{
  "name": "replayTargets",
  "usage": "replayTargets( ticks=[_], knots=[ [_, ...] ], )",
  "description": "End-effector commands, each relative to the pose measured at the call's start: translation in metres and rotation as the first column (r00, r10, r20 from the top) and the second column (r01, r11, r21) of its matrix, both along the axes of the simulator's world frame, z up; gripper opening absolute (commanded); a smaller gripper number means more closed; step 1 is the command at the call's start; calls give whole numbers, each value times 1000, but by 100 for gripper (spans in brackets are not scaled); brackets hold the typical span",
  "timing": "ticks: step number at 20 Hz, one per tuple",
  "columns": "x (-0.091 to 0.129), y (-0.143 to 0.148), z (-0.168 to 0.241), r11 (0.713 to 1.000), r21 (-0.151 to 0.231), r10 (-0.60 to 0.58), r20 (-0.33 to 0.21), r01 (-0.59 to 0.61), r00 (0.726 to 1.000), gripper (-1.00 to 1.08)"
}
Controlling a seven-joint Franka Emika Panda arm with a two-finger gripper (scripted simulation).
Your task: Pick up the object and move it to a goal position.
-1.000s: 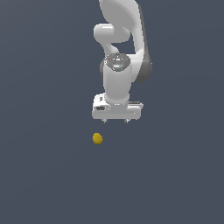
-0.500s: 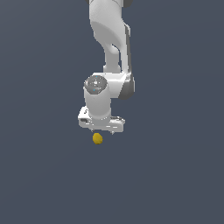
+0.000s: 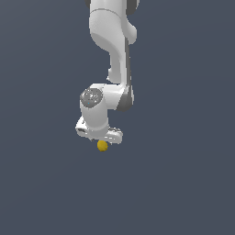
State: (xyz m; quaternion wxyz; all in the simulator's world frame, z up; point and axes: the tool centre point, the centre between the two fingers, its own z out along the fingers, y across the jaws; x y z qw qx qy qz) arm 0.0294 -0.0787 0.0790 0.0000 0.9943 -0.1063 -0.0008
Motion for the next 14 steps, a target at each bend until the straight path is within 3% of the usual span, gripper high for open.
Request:
replayTargets(
  ticks=[1, 14],
  knots=[
    [0, 0, 0, 1000, 0, 1, 1, -1, 1000, 100],
    [0, 0, -49, 1000, 0, -1, 1, 1, 1000, 100]
  ],
)
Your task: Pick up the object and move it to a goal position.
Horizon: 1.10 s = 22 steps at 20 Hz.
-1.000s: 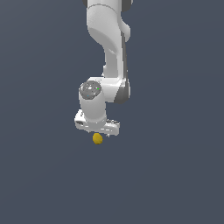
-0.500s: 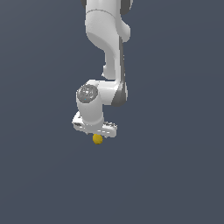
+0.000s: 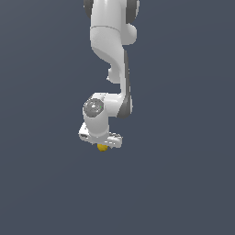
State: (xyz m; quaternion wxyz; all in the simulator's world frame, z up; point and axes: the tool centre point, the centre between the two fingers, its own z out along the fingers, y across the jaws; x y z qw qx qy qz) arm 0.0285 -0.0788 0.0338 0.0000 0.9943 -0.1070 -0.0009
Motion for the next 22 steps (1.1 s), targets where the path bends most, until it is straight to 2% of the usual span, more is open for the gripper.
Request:
replayTargets(
  ticks=[1, 3, 4, 16, 22],
  knots=[
    [1, 0, -5, 1000, 0, 0, 2, 0, 1000, 100],
    [2, 0, -6, 1000, 0, 0, 2, 0, 1000, 100],
    [2, 0, -6, 1000, 0, 0, 2, 0, 1000, -100],
    [1, 1, -5, 1000, 0, 0, 2, 0, 1000, -100],
    [-6, 16, -3, 1000, 0, 0, 2, 0, 1000, -100]
  ],
)
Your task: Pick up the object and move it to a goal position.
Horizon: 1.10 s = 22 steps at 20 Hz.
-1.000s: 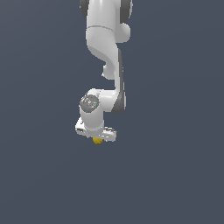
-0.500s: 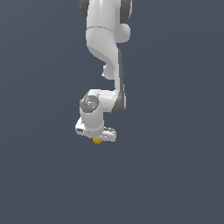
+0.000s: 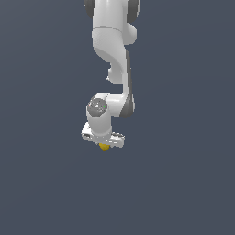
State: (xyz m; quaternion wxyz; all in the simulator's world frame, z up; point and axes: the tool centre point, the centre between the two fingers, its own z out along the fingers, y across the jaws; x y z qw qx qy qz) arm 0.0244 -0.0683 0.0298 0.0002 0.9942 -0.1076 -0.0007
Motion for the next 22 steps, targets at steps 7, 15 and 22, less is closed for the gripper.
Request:
replayTargets(
  ticks=[7, 15, 22],
  knots=[
    [-22, 51, 8, 1000, 0, 1, 1, -1, 1000, -100],
    [-59, 138, 22, 1000, 0, 1, 1, -1, 1000, -100],
    [-91, 216, 34, 1000, 0, 1, 1, -1, 1000, -100]
  ],
)
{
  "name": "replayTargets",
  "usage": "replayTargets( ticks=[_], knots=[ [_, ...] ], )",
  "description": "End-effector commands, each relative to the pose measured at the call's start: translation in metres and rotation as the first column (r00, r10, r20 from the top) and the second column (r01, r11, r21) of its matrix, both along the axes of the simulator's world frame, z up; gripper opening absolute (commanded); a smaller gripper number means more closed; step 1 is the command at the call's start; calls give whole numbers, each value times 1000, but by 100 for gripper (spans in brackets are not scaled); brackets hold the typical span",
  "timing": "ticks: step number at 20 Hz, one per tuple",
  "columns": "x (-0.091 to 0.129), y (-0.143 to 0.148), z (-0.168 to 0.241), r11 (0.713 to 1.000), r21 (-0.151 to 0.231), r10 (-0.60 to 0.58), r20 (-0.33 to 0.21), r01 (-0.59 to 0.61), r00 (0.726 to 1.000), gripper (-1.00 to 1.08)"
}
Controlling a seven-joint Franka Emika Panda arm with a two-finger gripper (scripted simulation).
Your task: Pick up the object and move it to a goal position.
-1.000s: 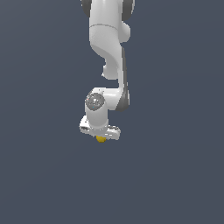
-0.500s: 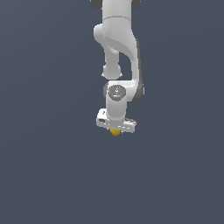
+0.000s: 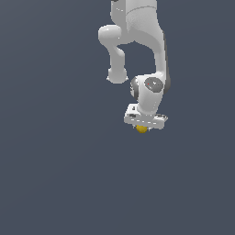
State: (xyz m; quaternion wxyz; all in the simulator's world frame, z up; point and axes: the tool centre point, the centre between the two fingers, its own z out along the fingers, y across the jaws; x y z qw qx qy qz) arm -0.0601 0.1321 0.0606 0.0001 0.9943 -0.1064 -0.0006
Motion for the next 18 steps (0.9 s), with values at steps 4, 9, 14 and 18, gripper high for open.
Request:
replayTargets(
  ticks=[4, 9, 14, 18],
  knots=[
    [-20, 51, 8, 1000, 0, -1, 1, 1, 1000, -100],
    [-30, 80, 13, 1000, 0, -1, 1, 1, 1000, -100],
    [-35, 94, 15, 1000, 0, -1, 1, 1, 1000, -100],
    [-34, 95, 15, 1000, 0, -1, 1, 1, 1000, -100]
  ],
)
